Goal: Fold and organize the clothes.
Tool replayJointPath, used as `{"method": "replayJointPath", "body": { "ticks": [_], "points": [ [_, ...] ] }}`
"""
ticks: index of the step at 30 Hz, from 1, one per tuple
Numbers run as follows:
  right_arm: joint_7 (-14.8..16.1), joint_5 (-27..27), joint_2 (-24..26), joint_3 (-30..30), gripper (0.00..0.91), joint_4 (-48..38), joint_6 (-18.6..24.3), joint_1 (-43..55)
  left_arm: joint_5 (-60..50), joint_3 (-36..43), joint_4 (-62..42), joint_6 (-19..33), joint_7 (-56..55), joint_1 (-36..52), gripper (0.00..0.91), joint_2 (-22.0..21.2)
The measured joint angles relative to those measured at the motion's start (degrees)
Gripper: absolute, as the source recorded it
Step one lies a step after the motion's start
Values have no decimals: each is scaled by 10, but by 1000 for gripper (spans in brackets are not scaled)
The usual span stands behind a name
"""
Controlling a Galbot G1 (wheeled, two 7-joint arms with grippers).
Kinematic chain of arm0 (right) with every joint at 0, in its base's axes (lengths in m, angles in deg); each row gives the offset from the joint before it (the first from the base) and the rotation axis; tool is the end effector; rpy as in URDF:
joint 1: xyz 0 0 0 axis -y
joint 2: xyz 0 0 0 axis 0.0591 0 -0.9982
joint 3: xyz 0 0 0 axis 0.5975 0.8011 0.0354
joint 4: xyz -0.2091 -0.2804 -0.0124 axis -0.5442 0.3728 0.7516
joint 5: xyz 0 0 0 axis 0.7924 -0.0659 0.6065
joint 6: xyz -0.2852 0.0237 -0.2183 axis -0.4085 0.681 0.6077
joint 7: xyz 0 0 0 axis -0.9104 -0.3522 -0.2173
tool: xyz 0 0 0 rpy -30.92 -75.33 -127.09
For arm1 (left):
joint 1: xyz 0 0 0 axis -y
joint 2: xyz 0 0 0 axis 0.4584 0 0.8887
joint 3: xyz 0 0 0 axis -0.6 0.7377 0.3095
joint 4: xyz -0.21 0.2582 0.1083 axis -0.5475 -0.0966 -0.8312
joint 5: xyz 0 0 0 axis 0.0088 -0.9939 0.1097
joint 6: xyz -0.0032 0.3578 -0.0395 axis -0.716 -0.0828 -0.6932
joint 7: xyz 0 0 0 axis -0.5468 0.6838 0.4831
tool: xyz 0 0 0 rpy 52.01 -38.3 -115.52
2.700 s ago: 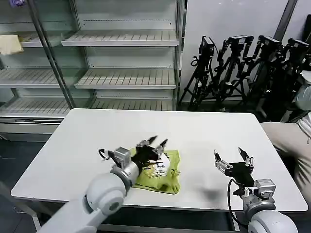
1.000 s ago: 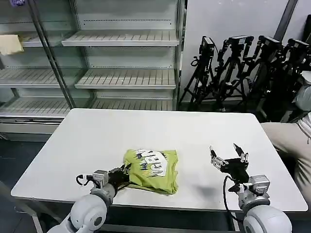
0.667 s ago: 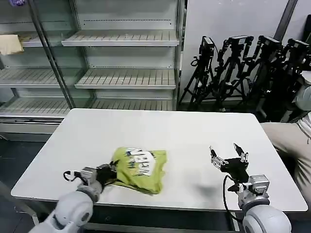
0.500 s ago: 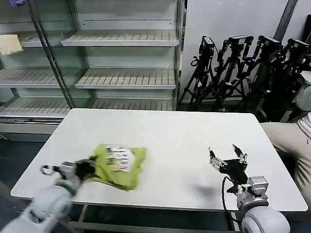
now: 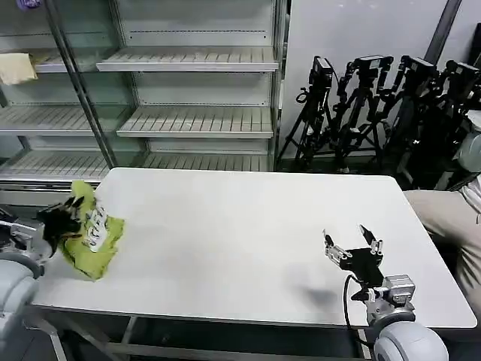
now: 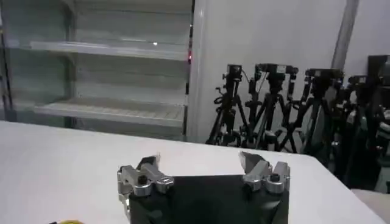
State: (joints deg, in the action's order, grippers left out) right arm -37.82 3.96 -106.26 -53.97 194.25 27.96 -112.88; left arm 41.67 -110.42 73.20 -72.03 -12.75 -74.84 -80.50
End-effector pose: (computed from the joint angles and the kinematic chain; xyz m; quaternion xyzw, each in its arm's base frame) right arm 0.2229 -0.0518 -0.1900 0.0290 -0.9960 0.0463 0.0702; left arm 0.2905 0.1820 -0.1212 0.0049 -0.9656 -0.2328 0.1157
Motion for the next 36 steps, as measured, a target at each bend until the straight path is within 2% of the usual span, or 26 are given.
{"method": "replayJointPath", "body": {
  "ticks": [4,8,12,19,20,21,22,26,31,36],
  "points": [
    [-1,4,-5,-5,907,3,1,-9,-30,63,62,0,-7,2,0,-34],
    [-1,9,-10,-9,907,3,2,-16,-81,172,93,1,-17,5,0,-84],
    [-3,9,-10,-12,907,6,2,-18,-138,284,98,2,-31,16,10,-139],
    [2,10,0,-22,907,13,-1,-9,-205,433,71,-1,-50,72,10,-219],
    [3,10,3,-24,907,14,-2,-6,-210,450,65,-1,-53,83,171,-228],
    [5,9,5,-26,907,14,-5,-2,-214,467,59,-1,-56,94,171,-238],
    [6,9,8,-28,907,14,-7,2,-218,482,54,-2,-58,103,907,-246],
    [8,0,20,-29,907,9,-10,24,-219,529,37,-2,-72,138,907,-280],
    [11,-8,23,-25,907,-2,-7,49,-182,551,32,-2,-96,174,907,-316],
    [15,-11,25,-22,907,-13,-4,66,-136,552,36,-1,-115,207,907,-329]
  ]
}}
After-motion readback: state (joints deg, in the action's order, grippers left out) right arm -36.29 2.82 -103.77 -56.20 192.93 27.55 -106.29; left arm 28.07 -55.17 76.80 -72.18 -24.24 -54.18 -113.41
